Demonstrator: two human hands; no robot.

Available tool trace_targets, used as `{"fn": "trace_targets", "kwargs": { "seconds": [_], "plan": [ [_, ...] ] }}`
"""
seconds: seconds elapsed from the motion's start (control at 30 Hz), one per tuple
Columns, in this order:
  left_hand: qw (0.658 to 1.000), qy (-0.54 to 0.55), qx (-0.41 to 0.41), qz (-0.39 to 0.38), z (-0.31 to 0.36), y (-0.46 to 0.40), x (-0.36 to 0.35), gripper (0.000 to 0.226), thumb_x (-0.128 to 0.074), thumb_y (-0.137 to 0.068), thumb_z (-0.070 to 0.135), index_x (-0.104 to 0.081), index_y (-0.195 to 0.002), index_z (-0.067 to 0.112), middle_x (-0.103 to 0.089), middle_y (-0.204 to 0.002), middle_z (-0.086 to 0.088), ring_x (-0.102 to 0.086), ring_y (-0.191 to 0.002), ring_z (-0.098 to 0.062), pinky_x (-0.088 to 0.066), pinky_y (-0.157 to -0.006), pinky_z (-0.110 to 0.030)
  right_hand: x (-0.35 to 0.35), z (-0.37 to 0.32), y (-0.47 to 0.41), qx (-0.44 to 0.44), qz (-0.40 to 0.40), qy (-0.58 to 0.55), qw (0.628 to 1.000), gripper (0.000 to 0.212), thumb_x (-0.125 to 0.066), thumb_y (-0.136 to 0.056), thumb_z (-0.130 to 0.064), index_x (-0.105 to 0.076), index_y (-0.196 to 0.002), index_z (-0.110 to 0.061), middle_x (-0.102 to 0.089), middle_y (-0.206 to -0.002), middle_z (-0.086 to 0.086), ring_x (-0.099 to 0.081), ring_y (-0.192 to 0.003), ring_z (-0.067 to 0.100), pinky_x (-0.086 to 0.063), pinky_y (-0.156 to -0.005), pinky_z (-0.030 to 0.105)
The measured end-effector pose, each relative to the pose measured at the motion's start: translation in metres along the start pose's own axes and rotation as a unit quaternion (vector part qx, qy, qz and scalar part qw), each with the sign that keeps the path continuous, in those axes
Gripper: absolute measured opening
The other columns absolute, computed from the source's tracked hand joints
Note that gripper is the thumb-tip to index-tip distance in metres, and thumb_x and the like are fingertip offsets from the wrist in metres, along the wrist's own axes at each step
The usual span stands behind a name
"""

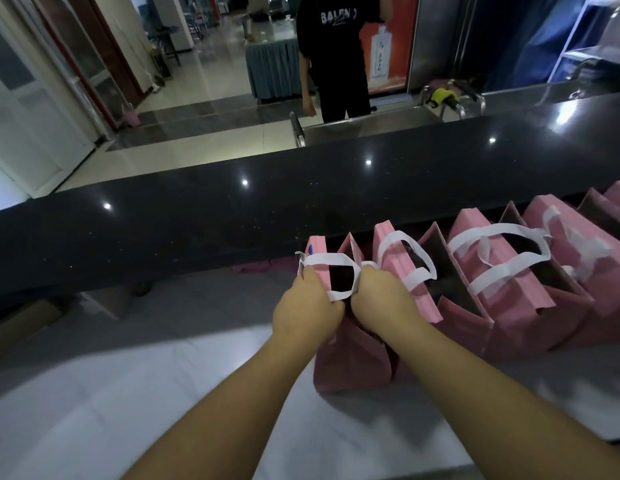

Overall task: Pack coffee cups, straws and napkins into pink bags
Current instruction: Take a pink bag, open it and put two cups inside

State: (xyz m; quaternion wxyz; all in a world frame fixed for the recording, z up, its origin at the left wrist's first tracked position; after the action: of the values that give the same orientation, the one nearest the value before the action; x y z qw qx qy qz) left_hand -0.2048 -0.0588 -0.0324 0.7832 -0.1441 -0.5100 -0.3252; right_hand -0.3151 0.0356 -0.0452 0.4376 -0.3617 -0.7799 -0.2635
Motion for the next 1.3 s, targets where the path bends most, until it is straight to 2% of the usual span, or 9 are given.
{"fn": "trace_targets", "kwargs": {
  "seconds": [0.13,0.3,0.53,0.63,0.77,0.93,1.1,1.2,1.3],
  "plan": [
    [1.000,0.009,0.018,0.008,-0.005,0.000,0.015,0.018,-0.053,-0.097,0.025,-0.055,-0.111,0.014,-0.068,-0.100,-0.008,-0.058,-0.077,-0.026,-0.049,-0.065,-0.034,0.000,0.001,-0.006,-0.029,-0.063,0.023,0.997,0.043,-0.053,-0.098,-0.011,-0.042,-0.139,-0.004,-0.066,-0.119,0.017,-0.066,-0.107,0.036,-0.051,-0.078,0.041],
    [0.995,0.078,0.064,0.025,-0.025,0.008,0.028,0.021,-0.046,-0.102,0.018,-0.060,-0.116,0.012,-0.066,-0.101,-0.007,-0.064,-0.085,-0.025,-0.057,-0.072,-0.038,0.007,-0.006,-0.001,0.012,-0.042,0.035,0.998,0.020,-0.046,-0.098,-0.012,-0.059,-0.112,-0.005,-0.066,-0.109,0.018,-0.065,-0.101,0.038,-0.047,-0.073,0.040],
    [0.976,0.151,0.147,0.062,-0.077,0.043,0.041,0.024,-0.046,-0.107,0.032,-0.065,-0.112,0.018,-0.070,-0.099,-0.005,-0.068,-0.083,-0.022,-0.063,-0.072,-0.038,-0.011,-0.022,0.001,0.015,-0.103,0.048,0.993,0.029,-0.062,-0.093,-0.010,-0.056,-0.121,-0.014,-0.066,-0.106,0.010,-0.065,-0.093,0.034,-0.056,-0.079,0.042],
    [0.966,0.165,0.178,0.087,-0.105,0.068,0.056,0.029,-0.044,-0.108,0.035,-0.066,-0.108,0.016,-0.070,-0.097,-0.005,-0.067,-0.083,-0.020,-0.054,-0.063,-0.030,-0.018,-0.047,0.013,0.078,-0.083,0.036,0.993,0.024,-0.061,-0.088,-0.012,-0.063,-0.110,-0.022,-0.070,-0.093,0.005,-0.065,-0.080,0.030,-0.056,-0.068,0.038],
    [0.951,0.175,0.223,0.122,-0.155,0.111,0.082,0.027,-0.046,-0.102,0.036,-0.068,-0.098,0.019,-0.071,-0.091,-0.003,-0.068,-0.081,-0.023,-0.060,-0.073,-0.039,-0.033,-0.092,0.042,0.139,-0.097,0.041,0.985,0.020,-0.061,-0.084,-0.015,-0.065,-0.101,-0.025,-0.070,-0.086,0.003,-0.066,-0.076,0.029,-0.060,-0.066,0.038],
    [0.925,0.195,0.276,0.173,-0.219,0.180,0.115,0.033,-0.042,-0.102,0.036,-0.061,-0.089,0.013,-0.068,-0.086,-0.010,-0.059,-0.071,-0.024,-0.042,-0.058,-0.030,-0.051,-0.166,0.098,0.213,-0.128,0.062,0.966,0.013,-0.059,-0.089,-0.011,-0.061,-0.095,-0.022,-0.066,-0.088,0.003,-0.065,-0.079,0.026,-0.057,-0.069,0.036],
    [0.887,0.221,0.326,0.241,-0.280,0.272,0.146,0.026,-0.046,-0.101,0.030,-0.067,-0.100,0.014,-0.071,-0.094,-0.008,-0.066,-0.083,-0.025,-0.049,-0.066,-0.031,-0.077,-0.242,0.176,0.298,-0.166,0.067,0.938,0.010,-0.067,-0.087,-0.015,-0.064,-0.096,-0.020,-0.068,-0.085,0.003,-0.068,-0.077,0.025,-0.063,-0.077,0.044],
    [0.867,0.215,0.352,0.279,-0.318,0.336,0.164,0.026,-0.048,-0.100,0.028,-0.068,-0.100,0.011,-0.070,-0.093,-0.010,-0.065,-0.082,-0.026,-0.049,-0.065,-0.032,-0.096,-0.285,0.236,0.345,-0.186,0.067,0.918,0.002,-0.066,-0.091,-0.016,-0.065,-0.092,-0.019,-0.065,-0.079,0.002,-0.067,-0.073,0.022,-0.062,-0.071,0.038],
    [0.840,0.227,0.384,0.308,-0.360,0.404,0.171,0.031,-0.049,-0.100,0.036,-0.070,-0.102,0.013,-0.072,-0.095,-0.009,-0.068,-0.086,-0.028,-0.057,-0.078,-0.039,-0.121,-0.321,0.300,0.385,-0.190,0.072,0.900,0.003,-0.065,-0.093,-0.020,-0.067,-0.092,-0.018,-0.066,-0.078,0.000,-0.066,-0.070,0.019,-0.061,-0.067,0.033]
  ]
}}
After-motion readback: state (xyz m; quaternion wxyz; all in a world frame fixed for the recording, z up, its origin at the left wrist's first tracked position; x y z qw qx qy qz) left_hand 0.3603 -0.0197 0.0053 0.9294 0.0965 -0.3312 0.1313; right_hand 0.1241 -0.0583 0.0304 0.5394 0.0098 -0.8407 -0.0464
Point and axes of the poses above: each hand's wrist, its own y-axis away from the middle knuckle, its own x-axis out of the back of the hand, z = x × y, the point moved 6 cm from there along -y, towards the middle knuckle
